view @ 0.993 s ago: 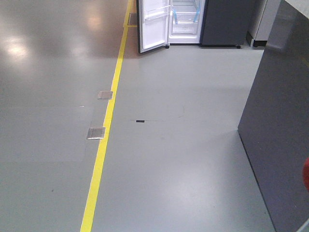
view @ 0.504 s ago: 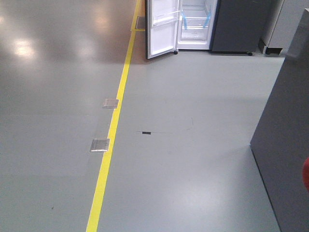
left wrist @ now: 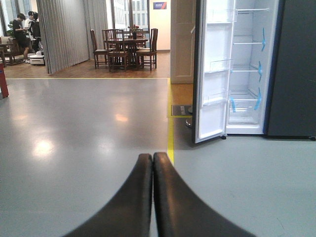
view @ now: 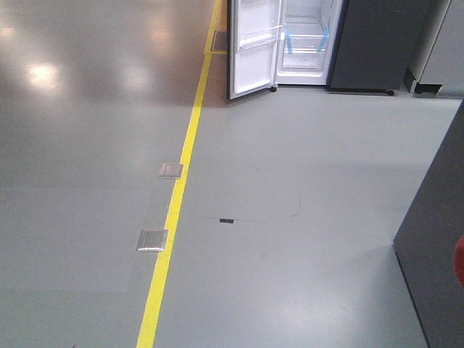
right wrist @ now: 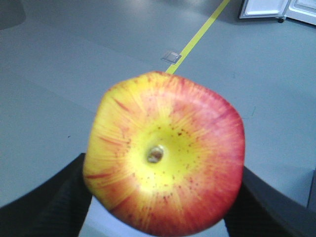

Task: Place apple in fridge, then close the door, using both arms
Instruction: 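Drive toward the open white refrigerator holding the apple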

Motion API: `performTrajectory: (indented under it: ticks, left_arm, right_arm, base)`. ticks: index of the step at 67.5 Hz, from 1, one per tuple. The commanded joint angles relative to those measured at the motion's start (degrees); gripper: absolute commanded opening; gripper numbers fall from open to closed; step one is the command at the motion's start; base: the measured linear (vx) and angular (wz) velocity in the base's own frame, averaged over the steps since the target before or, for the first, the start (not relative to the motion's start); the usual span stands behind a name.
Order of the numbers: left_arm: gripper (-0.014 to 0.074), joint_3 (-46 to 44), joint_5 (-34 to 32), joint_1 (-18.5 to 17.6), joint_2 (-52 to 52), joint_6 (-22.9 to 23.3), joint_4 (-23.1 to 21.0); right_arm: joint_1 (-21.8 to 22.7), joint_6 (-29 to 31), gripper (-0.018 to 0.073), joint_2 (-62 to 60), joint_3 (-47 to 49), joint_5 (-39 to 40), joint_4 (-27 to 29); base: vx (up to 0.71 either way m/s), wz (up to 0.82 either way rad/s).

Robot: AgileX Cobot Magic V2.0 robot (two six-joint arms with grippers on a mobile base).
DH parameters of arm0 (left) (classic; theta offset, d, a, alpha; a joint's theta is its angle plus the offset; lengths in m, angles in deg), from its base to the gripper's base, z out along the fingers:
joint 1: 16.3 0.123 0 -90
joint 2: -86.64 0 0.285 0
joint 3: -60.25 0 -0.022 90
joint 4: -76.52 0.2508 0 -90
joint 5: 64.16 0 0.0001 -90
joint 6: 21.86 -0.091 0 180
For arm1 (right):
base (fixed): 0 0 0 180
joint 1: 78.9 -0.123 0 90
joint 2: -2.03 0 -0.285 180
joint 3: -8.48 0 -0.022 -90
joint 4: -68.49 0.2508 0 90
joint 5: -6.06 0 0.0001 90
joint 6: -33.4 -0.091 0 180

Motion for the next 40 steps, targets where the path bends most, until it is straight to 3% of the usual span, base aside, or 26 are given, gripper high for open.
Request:
performTrajectory:
  ticks: [1, 40]
  left_arm:
    - [-0.0006, 1.61, -4.26, -0.05, -0.87, 0.54, -0.37]
    - [-0.0006, 1.61, -4.26, -0.05, -0.87, 0.54, -0.37]
  right_arm:
    - [0.06, 0.51, 0.0360, 0.56, 1.45, 4.57, -0.12]
    - [0.06, 0.51, 0.0360, 0.56, 1.45, 4.57, -0.12]
  base:
    - [0.29, 0.02]
    - [0.30, -0.02]
